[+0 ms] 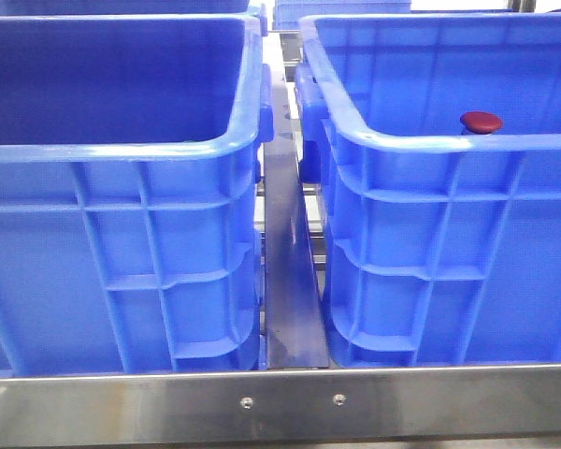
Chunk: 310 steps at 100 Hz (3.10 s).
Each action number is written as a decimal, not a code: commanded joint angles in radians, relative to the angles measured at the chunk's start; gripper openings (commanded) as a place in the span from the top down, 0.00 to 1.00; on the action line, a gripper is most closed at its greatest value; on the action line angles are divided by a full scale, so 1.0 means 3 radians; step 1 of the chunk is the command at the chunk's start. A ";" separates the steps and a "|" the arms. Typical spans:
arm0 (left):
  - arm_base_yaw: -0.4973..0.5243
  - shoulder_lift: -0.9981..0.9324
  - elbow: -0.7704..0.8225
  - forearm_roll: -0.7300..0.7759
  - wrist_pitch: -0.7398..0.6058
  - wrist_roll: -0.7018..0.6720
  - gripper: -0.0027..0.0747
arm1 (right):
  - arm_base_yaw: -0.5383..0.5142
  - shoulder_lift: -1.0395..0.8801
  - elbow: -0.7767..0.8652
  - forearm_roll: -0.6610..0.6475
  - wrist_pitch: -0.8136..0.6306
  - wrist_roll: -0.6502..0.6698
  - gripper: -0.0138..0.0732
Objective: Pick red and yellow buttons and place in box
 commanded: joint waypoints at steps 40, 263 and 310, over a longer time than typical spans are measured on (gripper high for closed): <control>0.1339 -0.0359 0.0364 -0.0281 -0.0407 0.0338 0.23 | -0.0049 -0.0226 -0.0113 -0.0339 -0.0516 -0.0052 0.59; 0.1339 -0.0400 0.0523 -0.1361 -0.1060 0.1810 0.99 | -0.0090 0.2189 -0.0882 -0.0851 -0.2900 -0.0373 0.59; 0.1339 -0.0400 0.0523 -0.1366 -0.1060 0.1810 0.99 | -0.0090 0.2166 -0.0618 -0.0656 -0.2850 -0.0373 0.58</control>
